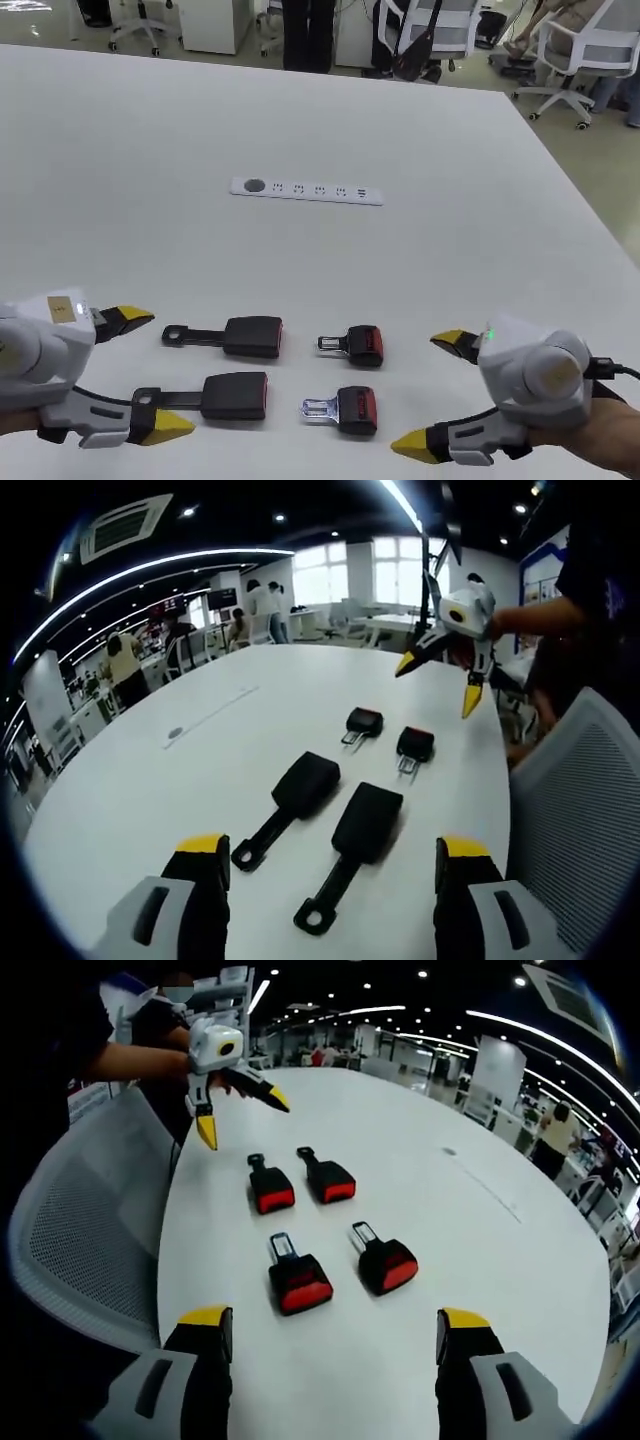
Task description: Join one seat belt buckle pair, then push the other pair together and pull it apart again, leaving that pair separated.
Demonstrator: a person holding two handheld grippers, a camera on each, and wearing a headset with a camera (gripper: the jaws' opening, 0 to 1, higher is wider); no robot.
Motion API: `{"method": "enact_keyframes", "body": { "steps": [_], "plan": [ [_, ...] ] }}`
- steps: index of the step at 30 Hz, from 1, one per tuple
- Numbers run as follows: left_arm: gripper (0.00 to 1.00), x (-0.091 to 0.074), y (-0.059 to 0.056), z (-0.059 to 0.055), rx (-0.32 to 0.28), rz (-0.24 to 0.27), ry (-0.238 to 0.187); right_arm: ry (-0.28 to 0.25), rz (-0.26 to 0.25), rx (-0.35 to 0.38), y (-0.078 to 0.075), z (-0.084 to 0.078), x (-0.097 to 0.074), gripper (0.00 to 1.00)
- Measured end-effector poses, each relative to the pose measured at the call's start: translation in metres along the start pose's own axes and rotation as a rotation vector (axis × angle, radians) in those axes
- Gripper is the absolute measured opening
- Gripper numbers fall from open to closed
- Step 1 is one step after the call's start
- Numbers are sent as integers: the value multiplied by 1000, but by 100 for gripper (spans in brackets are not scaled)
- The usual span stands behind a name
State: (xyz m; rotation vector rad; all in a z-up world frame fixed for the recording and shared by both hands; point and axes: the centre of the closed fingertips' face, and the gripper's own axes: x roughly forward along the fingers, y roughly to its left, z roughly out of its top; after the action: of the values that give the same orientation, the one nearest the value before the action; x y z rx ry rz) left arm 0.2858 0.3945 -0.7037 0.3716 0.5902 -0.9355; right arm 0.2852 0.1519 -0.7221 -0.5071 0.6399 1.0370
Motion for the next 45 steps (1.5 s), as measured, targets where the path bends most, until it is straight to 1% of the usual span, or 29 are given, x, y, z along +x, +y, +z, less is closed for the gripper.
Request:
{"method": "enact_keyframes", "body": {
  "steps": [3,6,10,14,17,19,21,24,25,27,29,31,34,38,41,45],
  "plan": [
    [82,3,-5,3,27,-25,10,8,14,-20,-3,-2,3,82],
    [78,7,-6,2,38,-52,26,20,30,-41,-2,-2,4,79],
    [71,12,-13,1,58,-97,60,37,58,-71,0,-4,7,76],
    [66,18,-20,0,81,-135,99,50,88,-101,5,-1,9,71],
    [63,23,-24,-1,96,-160,131,58,104,-122,5,-4,15,68],
    [60,26,-25,-2,112,-178,144,60,114,-133,7,-3,17,65],
    [57,30,-26,-2,126,-189,157,65,123,-137,8,-2,19,64],
    [55,35,-24,-6,138,-204,175,70,131,-150,11,-2,21,62],
    [54,37,-24,-9,150,-212,189,72,136,-154,12,-2,22,61],
    [51,41,-24,-13,170,-225,207,79,155,-165,17,-2,25,59],
    [48,42,-26,-10,191,-236,226,86,170,-175,19,-3,29,58],
    [46,45,-25,-15,207,-248,239,89,182,-185,22,-4,32,55],
    [44,49,-30,-13,232,-267,254,92,191,-198,25,-1,35,52],
    [42,54,-37,-12,256,-294,279,96,203,-219,24,-3,46,47],
    [38,57,-39,-12,270,-307,293,104,213,-230,27,-3,48,45],
    [36,61,-39,-16,293,-320,315,117,226,-246,31,-4,54,41]
  ]
}}
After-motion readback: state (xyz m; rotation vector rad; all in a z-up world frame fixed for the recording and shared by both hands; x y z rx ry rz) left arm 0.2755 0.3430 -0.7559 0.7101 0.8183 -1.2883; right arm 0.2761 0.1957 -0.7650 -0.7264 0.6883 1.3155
